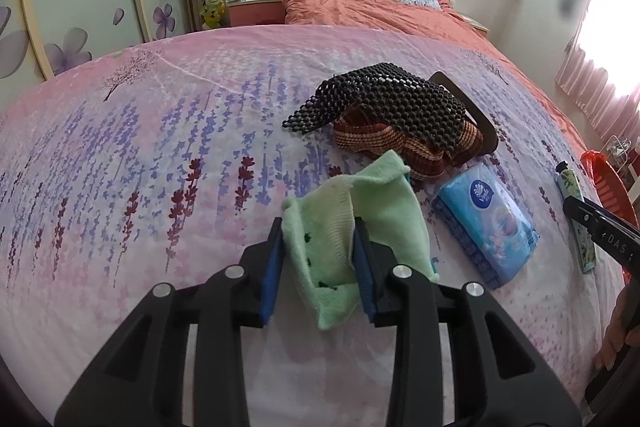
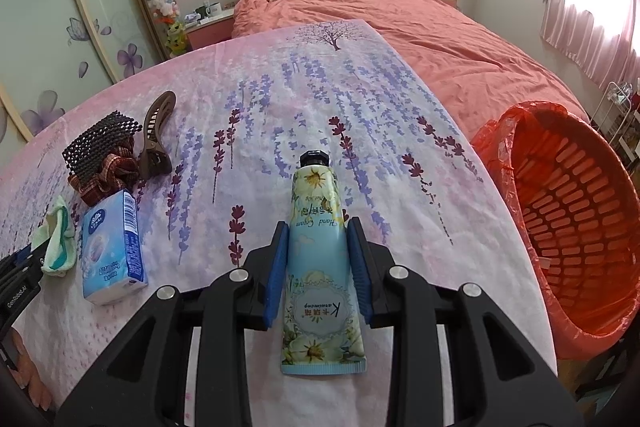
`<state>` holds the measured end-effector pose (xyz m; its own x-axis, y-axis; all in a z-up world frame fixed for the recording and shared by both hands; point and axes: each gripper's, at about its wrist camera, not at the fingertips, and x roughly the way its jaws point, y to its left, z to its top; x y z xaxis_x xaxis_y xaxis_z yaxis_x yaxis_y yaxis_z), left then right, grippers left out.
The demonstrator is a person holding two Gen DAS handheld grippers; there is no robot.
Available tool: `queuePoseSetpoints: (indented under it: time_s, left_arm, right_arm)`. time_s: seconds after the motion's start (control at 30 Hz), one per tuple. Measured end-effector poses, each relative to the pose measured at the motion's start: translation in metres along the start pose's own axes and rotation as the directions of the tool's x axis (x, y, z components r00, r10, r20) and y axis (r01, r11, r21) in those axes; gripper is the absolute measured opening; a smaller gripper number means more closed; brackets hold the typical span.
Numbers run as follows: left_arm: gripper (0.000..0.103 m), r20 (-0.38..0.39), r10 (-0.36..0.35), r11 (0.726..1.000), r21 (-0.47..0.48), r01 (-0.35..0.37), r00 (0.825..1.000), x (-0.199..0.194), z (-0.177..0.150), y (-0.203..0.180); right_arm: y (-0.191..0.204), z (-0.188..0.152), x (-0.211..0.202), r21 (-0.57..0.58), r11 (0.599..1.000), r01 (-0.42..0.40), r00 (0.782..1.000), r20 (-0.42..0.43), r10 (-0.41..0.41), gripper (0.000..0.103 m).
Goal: Collect trash
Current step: 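Grasp the light green cloth with the left tool while the right tool grasps the lotion tube, then carry the green cloth and lotion tube over the basket and open both tools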
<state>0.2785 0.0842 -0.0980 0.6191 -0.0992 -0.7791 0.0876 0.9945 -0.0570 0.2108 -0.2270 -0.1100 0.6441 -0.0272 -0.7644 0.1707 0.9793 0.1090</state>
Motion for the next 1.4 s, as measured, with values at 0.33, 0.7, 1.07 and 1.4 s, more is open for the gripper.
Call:
queuePoseSetpoints:
  time_s: [0.33, 0.7, 1.07, 1.4]
  left_arm:
    - [0.011, 0.016, -0.056, 0.998, -0.038, 0.056, 0.998, -0.004, 0.000, 0.007]
    - [0.009, 0.113, -0.090, 0.995, -0.037, 0.095, 0.989, -0.044, 0.008, 0.002]
    - [0.009, 0.193, -0.131, 0.991, -0.002, 0.134, 0.973, -0.088, 0.022, -0.036]
    - [0.009, 0.202, -0.212, 0.977, 0.059, 0.204, 0.956, -0.103, 0.026, -0.099]
  right_arm:
    - [-0.003, 0.000, 0.000, 0.010, 1.000, -0.017, 1.000, 0.003, 0.017, 0.030]
    - [-0.015, -0.006, -0.027, 0.007, 0.999, -0.042, 0.997, 0.063, 0.042, 0.030]
    - [-0.031, -0.001, -0.072, 0.024, 0.997, -0.078, 0.984, 0.160, 0.074, 0.030]
    - [-0.058, 0.001, -0.112, 0.051, 0.997, -0.057, 0.959, 0.280, 0.041, 0.030]
